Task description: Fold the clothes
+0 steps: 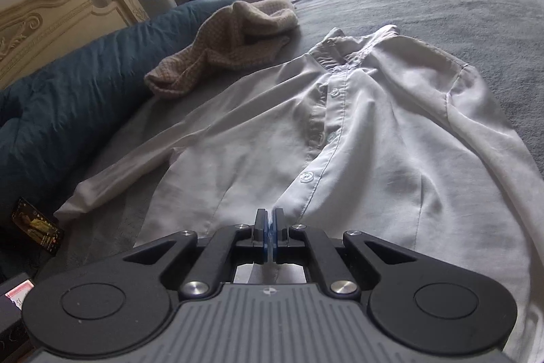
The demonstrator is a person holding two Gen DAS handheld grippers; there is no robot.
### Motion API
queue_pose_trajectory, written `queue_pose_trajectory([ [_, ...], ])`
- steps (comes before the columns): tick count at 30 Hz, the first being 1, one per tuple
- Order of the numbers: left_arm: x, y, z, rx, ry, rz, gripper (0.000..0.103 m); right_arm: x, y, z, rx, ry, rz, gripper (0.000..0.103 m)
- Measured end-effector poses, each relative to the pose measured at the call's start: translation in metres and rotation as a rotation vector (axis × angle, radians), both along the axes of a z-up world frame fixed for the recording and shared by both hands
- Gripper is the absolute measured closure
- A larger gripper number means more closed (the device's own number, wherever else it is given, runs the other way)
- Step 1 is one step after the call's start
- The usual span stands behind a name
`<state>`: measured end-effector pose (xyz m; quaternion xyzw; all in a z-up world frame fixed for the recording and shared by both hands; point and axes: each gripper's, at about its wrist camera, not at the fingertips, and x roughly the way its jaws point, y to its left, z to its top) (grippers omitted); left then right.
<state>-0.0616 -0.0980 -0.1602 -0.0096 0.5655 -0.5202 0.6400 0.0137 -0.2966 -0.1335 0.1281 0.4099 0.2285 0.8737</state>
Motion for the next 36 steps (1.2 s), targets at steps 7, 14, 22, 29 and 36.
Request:
queue_pose_trajectory([
  [7, 0.001, 0.001, -0.006, 0.035, 0.026, 0.000, 0.096, 0.007, 0.026, -0.030, -0.128, 0.045, 0.066, 0.101],
  [14, 0.004, 0.004, -0.013, 0.054, 0.072, 0.007, 0.096, 0.007, 0.034, -0.035, -0.181, 0.060, 0.081, 0.094],
  [22, 0.000, 0.017, -0.013, 0.071, 0.098, 0.033, 0.096, -0.021, -0.029, -0.001, 0.000, 0.064, -0.125, 0.081],
  [29, -0.007, 0.021, -0.008, 0.105, 0.064, 0.067, 0.096, -0.091, -0.100, 0.023, 0.025, 0.047, -0.330, 0.081],
  [36, -0.002, 0.026, -0.015, 0.106, 0.118, 0.148, 0.090, -0.164, -0.152, 0.031, 0.045, 0.033, -0.516, 0.081],
])
